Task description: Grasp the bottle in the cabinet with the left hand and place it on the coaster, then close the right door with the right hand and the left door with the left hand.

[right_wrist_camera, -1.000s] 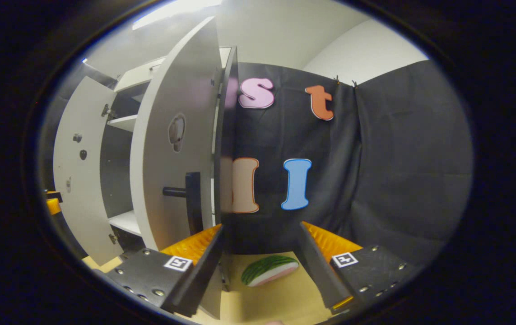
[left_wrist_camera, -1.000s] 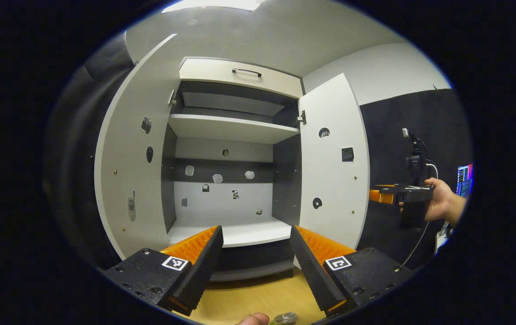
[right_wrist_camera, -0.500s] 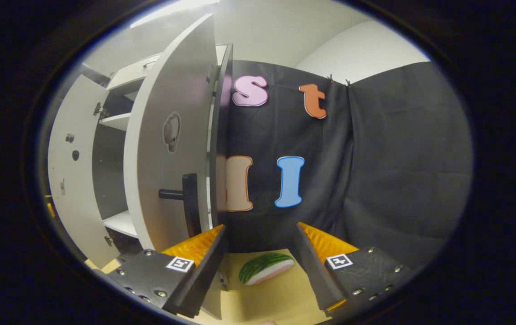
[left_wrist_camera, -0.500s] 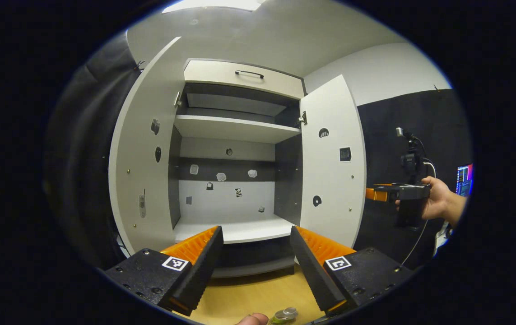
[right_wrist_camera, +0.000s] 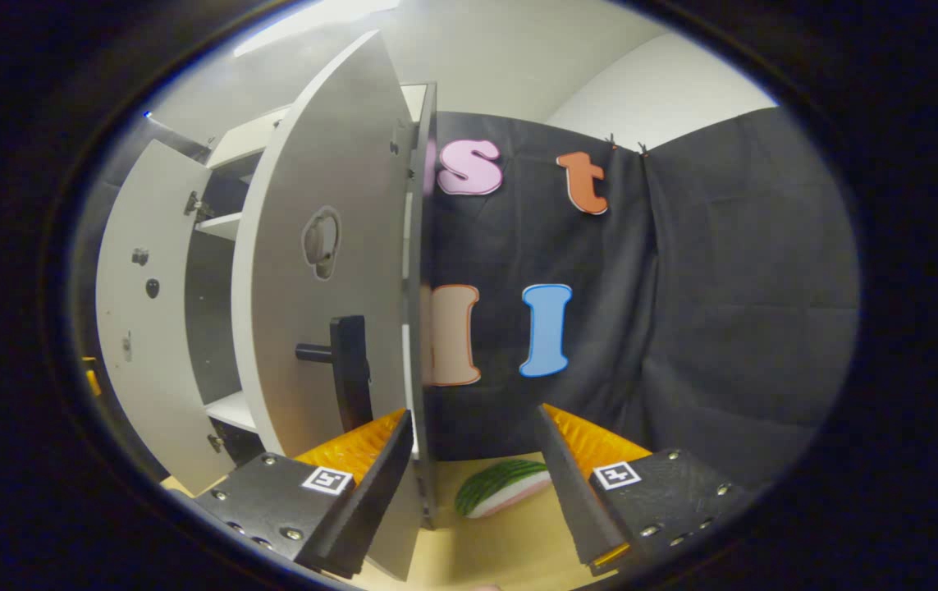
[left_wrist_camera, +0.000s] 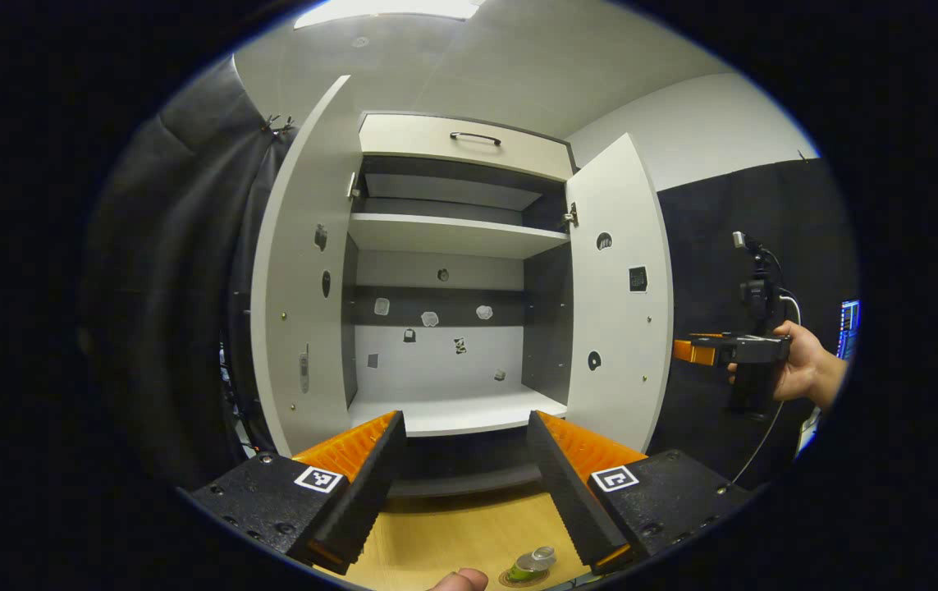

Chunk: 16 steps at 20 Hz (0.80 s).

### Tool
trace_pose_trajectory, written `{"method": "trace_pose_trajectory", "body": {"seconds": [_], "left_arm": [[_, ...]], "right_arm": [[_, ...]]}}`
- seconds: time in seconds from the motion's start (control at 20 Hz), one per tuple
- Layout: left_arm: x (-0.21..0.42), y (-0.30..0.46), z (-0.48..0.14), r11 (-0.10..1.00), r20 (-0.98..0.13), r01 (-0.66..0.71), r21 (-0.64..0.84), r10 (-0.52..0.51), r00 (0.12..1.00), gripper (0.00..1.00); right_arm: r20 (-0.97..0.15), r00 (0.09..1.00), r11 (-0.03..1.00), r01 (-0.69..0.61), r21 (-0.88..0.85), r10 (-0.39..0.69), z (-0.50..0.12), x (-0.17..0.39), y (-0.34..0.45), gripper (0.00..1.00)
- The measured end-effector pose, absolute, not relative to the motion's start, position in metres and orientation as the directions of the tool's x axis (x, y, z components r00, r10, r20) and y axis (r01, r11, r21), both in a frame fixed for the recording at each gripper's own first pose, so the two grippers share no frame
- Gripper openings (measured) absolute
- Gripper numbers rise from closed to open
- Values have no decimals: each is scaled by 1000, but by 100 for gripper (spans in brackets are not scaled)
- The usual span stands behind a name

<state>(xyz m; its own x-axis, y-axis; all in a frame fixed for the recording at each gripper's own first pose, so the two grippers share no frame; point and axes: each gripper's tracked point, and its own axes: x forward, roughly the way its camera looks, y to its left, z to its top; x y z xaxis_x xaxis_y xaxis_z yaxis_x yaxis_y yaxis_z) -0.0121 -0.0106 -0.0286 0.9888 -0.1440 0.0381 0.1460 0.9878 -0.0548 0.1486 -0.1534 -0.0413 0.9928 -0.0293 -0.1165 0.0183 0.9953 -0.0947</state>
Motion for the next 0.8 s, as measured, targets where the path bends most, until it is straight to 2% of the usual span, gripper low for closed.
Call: {"method": "trace_pose_trajectory", "body": {"seconds": [0.45, 0.5, 0.55, 0.65, 0.7, 0.8], "left_arm": [[-15, 7, -28, 992, 23, 104, -66, -102, 994, 94], [-15, 9, -27, 993, 25, 97, -65, -96, 995, 94], [-14, 11, -27, 993, 26, 94, -64, -93, 995, 94], [-16, 14, -25, 994, 28, 92, -60, -90, 996, 95], [-17, 17, -25, 995, 27, 88, -53, -86, 996, 94], [-19, 25, -28, 997, 23, 73, -40, -72, 997, 94]], "right_arm": [[-126, 992, 998, -28, -59, 20, -48, 157, -106, 91], [-129, 991, 998, -30, -54, 22, -50, 158, -101, 87], [-132, 991, 999, -26, -47, 20, -52, 161, -98, 87], [-138, 990, 1000, -16, -24, 13, -55, 164, -91, 94], [-137, 990, 1000, -19, -17, 17, -56, 166, -87, 87], [-135, 990, 999, -37, -14, 35, -56, 170, -79, 91]]}}
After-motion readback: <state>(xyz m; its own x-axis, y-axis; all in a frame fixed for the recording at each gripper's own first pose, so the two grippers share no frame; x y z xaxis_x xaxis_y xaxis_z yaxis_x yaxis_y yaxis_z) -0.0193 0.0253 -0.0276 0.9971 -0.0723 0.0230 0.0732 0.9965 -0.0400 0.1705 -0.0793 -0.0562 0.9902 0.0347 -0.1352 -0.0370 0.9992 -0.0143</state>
